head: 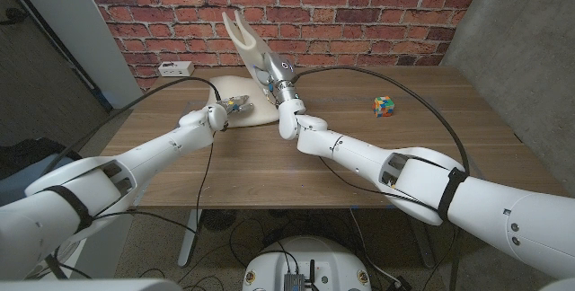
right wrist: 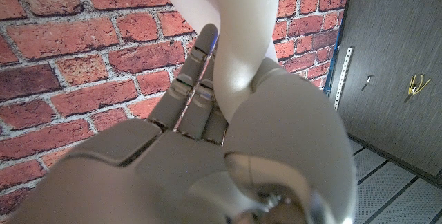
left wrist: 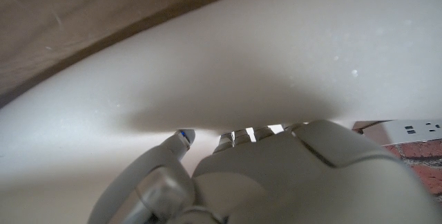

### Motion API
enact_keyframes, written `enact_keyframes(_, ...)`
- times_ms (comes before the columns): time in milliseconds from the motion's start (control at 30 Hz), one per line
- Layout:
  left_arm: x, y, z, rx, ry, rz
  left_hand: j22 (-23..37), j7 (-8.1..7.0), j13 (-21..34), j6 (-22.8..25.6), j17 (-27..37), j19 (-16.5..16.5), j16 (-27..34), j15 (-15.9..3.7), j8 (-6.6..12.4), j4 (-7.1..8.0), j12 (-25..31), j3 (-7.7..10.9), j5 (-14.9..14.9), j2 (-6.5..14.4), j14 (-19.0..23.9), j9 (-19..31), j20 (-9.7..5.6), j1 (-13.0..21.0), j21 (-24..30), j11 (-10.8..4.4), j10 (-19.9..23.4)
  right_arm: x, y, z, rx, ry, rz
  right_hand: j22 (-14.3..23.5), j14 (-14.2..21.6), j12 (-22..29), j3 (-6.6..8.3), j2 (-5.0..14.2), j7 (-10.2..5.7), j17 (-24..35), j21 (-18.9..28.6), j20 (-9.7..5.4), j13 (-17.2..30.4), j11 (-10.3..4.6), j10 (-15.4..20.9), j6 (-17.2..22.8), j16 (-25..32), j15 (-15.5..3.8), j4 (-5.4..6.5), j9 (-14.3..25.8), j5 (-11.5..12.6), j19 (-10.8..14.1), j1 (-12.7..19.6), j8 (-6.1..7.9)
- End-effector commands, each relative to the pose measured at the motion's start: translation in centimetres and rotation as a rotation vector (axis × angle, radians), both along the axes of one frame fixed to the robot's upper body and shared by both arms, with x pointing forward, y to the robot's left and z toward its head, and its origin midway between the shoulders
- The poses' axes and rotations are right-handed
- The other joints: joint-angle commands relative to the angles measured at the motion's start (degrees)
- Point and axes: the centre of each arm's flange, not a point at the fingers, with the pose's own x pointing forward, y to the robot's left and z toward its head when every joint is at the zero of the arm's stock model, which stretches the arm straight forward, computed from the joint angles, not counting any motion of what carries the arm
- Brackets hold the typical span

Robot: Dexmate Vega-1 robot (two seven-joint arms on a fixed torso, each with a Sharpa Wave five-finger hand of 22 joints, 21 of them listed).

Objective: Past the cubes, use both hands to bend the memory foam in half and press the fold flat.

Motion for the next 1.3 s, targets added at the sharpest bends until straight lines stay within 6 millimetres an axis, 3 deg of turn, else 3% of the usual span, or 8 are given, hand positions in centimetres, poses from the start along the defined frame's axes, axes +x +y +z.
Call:
enact_keyframes(33,-0.2,0.1,-0.3,-0.006,0.002,-0.007,0.27,0.26,0.09,-0.35,0.07,1.55,0.39,0.11,0.41,-0.03,0.49,0.65,0.23,2.99,0.42,0.09,-0.39,-0.63,0.40,-0.30,0.32,0.4,1.4,-0.3,-0.029,0.027,0.032,0.05,0.40,-0.30,0.23,-0.44,-0.51,0.10,0.41,-0.35,-0.10,0.85,1.62,1.34,-0.20,-1.60,-0.15,0.21,0.07,-0.19,0.11,0.21)
enact_keyframes(1300,-2.7,1.2,-1.0,-0.038,-0.020,0.018,0.27,0.20,0.08,-0.16,0.04,1.74,0.38,0.12,0.47,-0.12,0.54,1.21,0.18,2.83,0.48,0.08,-0.38,-1.27,-0.07,-0.27,0.41,1.6,4.0,-3.0,-0.170,0.179,0.066,-0.49,0.91,-2.35,0.37,-0.49,-0.52,0.35,2.39,-1.25,-0.60,0.89,2.30,1.87,-1.46,-1.72,-0.68,0.12,-0.06,-0.87,-0.30,-0.72)
